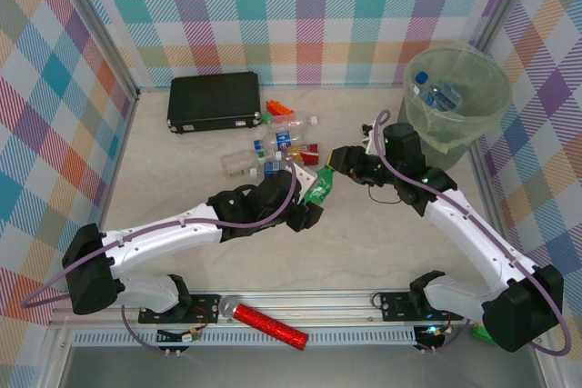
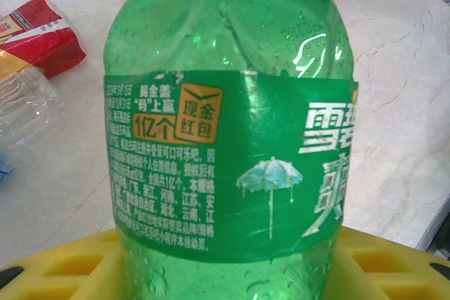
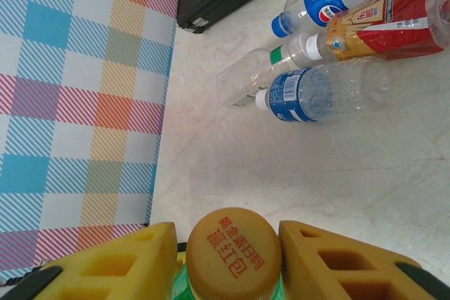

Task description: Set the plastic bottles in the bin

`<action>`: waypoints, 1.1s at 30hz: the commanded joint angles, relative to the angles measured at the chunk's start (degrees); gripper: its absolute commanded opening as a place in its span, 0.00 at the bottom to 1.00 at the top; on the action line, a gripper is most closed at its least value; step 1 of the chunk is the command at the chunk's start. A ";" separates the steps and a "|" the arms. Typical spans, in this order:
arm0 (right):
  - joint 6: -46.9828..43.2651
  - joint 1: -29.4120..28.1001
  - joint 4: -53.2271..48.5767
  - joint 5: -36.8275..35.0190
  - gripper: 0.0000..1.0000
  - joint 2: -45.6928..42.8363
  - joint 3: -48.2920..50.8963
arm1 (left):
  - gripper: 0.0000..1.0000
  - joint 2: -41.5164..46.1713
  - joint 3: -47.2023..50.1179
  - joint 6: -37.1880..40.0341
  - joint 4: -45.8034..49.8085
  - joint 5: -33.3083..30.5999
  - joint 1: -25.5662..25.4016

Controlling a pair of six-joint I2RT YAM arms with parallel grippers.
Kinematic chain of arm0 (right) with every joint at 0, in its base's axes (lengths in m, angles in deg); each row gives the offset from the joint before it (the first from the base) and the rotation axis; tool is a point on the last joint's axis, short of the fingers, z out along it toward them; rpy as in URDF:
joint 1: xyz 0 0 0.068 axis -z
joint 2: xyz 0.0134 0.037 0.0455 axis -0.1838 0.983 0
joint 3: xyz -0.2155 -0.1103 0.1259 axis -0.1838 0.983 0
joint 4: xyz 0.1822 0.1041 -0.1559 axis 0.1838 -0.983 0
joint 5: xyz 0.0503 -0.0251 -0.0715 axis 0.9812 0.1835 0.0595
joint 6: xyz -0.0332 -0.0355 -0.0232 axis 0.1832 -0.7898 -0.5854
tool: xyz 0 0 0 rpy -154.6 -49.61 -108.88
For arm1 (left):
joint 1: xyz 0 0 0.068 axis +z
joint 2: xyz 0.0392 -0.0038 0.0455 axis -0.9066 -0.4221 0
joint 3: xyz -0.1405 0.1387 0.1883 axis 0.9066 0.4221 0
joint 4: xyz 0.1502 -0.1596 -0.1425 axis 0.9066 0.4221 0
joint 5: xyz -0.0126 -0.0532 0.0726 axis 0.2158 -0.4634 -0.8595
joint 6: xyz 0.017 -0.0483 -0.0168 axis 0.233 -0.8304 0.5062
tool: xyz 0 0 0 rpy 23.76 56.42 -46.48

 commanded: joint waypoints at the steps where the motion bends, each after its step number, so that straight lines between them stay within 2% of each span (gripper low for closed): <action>1: 0.05 0.20 2.32 2.80 0.43 0.34 -0.78 | 0.55 1.41 -0.79 -0.51 -1.07 -0.29 -0.82; 10: -0.37 0.16 2.14 4.16 0.37 1.16 -0.98 | 0.55 1.68 -1.66 -0.51 -0.81 0.07 -0.81; 14: -0.91 0.20 1.43 3.44 0.31 0.86 -1.40 | 0.55 1.59 -1.75 -0.51 -0.56 0.22 -0.81; 18: -1.39 0.20 0.52 1.79 0.30 -0.38 -2.12 | 0.58 1.84 -1.57 -0.59 -0.61 -0.31 -0.82; 20: -2.12 0.20 -0.51 0.94 0.30 -0.94 -2.91 | 0.64 1.98 -1.70 -0.60 -0.32 -0.37 -0.81; 23: -3.90 0.20 -3.49 -0.81 0.29 -1.30 -5.29 | 0.81 3.08 -1.68 -0.95 -0.11 -0.97 -0.82; 26: -6.48 0.20 -7.13 -4.02 0.29 -1.77 -8.47 | 0.92 4.99 -1.52 -1.27 -0.03 -2.06 -0.89; 27: -7.63 0.32 -8.68 -5.48 0.29 -1.95 -9.72 | 1.00 5.87 -1.49 -1.36 0.23 -2.60 -0.89; 33: -16.23 1.46 -18.46 -17.45 0.24 -1.35 -20.21 | 1.00 10.92 -1.27 -2.48 2.15 -5.62 -0.83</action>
